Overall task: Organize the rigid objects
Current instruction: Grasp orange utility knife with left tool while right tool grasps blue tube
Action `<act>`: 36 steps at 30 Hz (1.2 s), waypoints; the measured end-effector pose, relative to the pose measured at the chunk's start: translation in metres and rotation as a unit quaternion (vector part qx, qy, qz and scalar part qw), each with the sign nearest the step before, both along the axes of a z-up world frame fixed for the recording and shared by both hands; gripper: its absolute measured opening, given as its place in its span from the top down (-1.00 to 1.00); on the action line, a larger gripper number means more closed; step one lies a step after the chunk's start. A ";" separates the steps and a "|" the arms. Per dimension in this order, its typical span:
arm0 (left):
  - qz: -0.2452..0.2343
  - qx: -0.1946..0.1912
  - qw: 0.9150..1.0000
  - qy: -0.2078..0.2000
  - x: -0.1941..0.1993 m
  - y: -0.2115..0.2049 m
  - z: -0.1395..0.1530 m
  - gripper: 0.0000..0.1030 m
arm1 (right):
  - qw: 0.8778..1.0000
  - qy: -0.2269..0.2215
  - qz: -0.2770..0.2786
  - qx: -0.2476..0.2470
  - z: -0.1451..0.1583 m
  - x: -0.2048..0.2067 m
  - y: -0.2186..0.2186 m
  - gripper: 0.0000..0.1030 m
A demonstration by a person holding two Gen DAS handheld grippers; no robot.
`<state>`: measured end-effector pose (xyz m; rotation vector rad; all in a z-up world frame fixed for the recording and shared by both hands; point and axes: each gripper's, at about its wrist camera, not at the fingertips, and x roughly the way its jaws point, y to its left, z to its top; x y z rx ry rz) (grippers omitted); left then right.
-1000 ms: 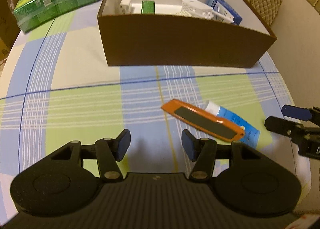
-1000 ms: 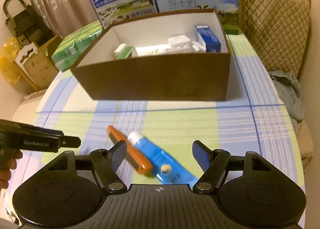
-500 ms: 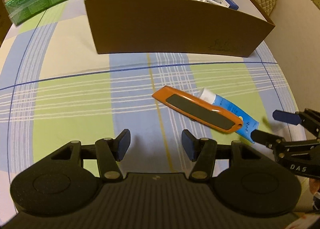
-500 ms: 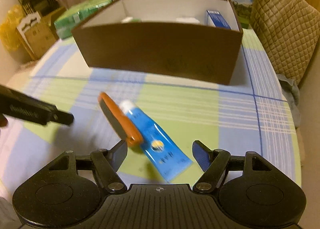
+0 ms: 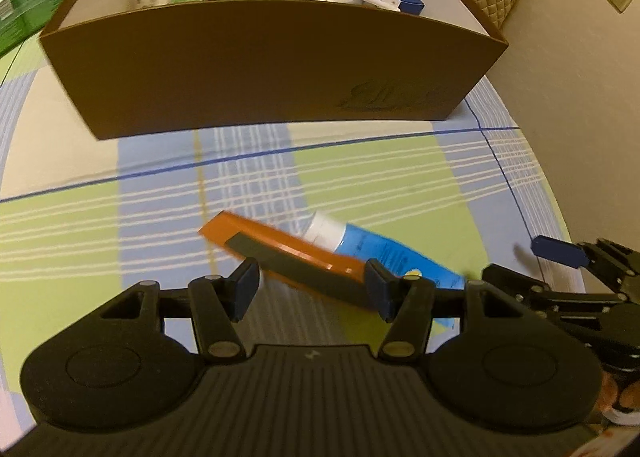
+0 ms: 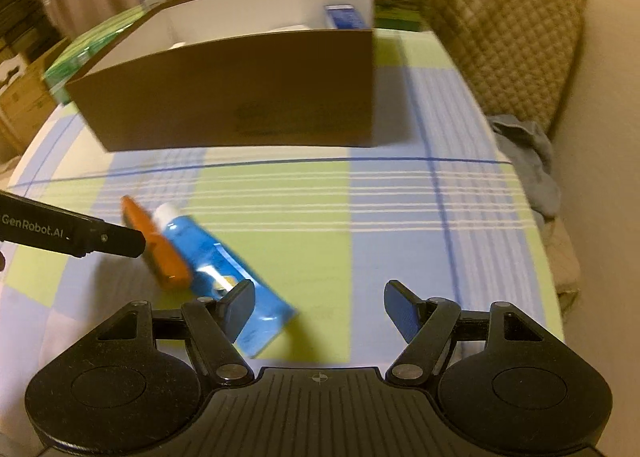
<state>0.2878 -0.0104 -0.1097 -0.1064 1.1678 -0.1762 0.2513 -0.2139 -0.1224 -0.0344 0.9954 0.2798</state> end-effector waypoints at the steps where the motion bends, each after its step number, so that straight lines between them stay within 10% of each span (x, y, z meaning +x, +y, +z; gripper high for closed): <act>1: 0.001 0.003 1.000 -0.001 0.003 -0.003 -0.002 -0.07 | 1.000 0.000 -0.004 0.000 0.000 0.001 -0.002 -0.35; 16: 0.000 0.022 1.000 -0.007 -0.011 0.014 -0.021 -0.24 | 1.000 0.011 -0.014 0.007 -0.007 0.004 -0.010 -0.35; 31: 0.019 0.012 1.000 -0.009 -0.012 0.024 -0.020 -0.03 | 0.984 -0.038 0.172 -0.014 -0.030 0.009 0.064 -0.34; 36: 0.013 0.008 1.000 -0.012 -0.010 0.020 -0.020 -0.02 | 0.979 -0.048 0.194 -0.029 -0.041 0.012 0.075 0.10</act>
